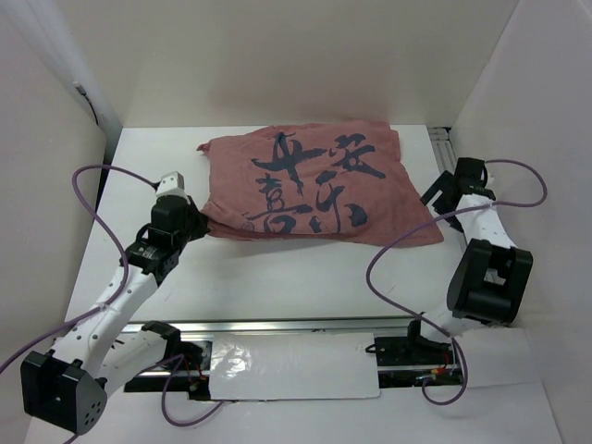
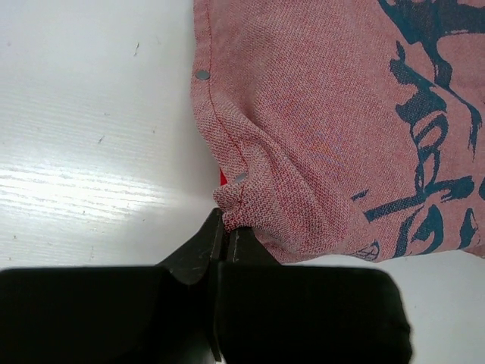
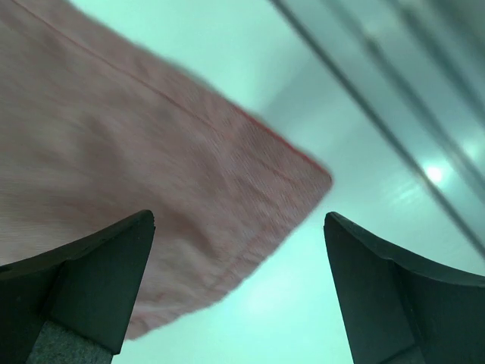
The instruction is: Put the pillow into the pillowcase
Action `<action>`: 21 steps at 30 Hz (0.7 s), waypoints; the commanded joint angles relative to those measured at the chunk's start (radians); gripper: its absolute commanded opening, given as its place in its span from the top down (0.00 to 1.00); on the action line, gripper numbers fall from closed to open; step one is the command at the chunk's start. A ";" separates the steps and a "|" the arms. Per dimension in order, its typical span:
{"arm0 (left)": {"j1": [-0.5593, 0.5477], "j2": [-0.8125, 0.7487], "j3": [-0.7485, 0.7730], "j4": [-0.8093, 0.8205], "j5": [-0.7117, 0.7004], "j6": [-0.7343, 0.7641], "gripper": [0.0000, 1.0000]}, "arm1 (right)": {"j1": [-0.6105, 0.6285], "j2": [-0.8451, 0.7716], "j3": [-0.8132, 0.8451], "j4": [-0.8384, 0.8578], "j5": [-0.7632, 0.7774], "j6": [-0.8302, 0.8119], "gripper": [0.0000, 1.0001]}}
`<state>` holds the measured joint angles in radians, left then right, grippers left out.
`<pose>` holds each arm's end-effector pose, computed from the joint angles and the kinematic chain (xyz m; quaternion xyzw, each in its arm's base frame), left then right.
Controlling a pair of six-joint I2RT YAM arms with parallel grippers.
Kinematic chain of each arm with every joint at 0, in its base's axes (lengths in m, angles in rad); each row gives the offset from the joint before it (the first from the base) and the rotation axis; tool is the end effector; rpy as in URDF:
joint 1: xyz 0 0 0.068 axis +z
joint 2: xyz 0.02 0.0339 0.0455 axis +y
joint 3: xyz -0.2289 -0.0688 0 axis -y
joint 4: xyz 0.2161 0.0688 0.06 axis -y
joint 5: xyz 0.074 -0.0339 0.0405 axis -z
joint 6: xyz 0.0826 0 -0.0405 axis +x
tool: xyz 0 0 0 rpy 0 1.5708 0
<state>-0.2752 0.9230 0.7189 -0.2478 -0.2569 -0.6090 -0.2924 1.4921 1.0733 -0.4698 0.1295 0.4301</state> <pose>0.2406 -0.0461 0.2438 -0.2067 0.8176 -0.1271 0.5222 0.3054 -0.1031 0.1876 0.3526 0.8721 -0.0379 0.3372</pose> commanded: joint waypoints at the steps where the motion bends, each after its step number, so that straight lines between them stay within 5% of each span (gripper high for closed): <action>1: 0.008 -0.006 0.083 0.048 -0.019 0.028 1.00 | -0.011 0.048 -0.026 -0.056 -0.038 0.009 0.00; 16: 0.008 0.005 0.172 0.068 -0.041 0.057 1.00 | -0.001 0.197 -0.105 0.057 -0.106 0.004 0.00; 21: 0.008 0.014 0.191 0.077 -0.019 0.057 1.00 | 0.035 0.218 -0.136 0.138 -0.151 0.004 0.16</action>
<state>-0.2752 0.9478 0.8482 -0.2588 -0.2638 -0.5755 -0.2867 1.6859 0.9733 -0.4194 0.0414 0.4229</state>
